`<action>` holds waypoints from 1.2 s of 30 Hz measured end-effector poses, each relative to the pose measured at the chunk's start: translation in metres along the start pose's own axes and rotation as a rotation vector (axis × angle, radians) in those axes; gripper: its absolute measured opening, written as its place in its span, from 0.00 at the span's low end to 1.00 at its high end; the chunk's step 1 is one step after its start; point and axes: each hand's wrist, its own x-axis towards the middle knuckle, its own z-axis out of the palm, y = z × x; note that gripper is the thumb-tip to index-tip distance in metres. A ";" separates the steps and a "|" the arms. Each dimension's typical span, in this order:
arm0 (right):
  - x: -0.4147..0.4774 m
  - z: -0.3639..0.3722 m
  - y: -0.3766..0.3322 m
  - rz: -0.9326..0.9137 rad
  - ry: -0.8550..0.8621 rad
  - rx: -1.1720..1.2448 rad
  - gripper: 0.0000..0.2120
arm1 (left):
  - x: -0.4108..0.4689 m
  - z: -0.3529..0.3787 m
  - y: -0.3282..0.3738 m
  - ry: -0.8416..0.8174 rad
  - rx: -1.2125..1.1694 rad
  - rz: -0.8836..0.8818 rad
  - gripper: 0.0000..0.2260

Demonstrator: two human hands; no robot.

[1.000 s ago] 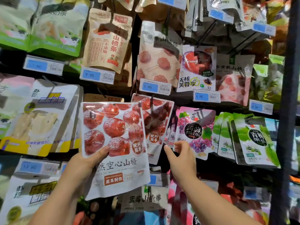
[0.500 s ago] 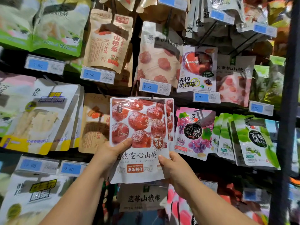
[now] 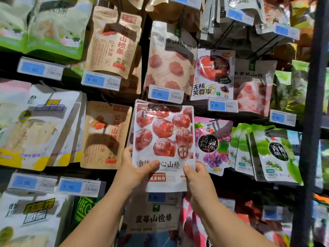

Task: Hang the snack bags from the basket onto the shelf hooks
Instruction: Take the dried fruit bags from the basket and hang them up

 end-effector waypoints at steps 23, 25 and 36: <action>0.018 0.002 -0.002 -0.080 -0.003 -0.106 0.08 | 0.007 0.004 0.002 0.042 0.132 0.163 0.51; 0.021 0.004 -0.001 -0.072 0.003 -0.097 0.04 | 0.009 0.004 0.002 0.051 0.144 0.161 0.49; 0.047 0.012 0.012 0.032 0.039 -0.332 0.20 | 0.033 0.001 -0.010 0.072 0.408 0.124 0.38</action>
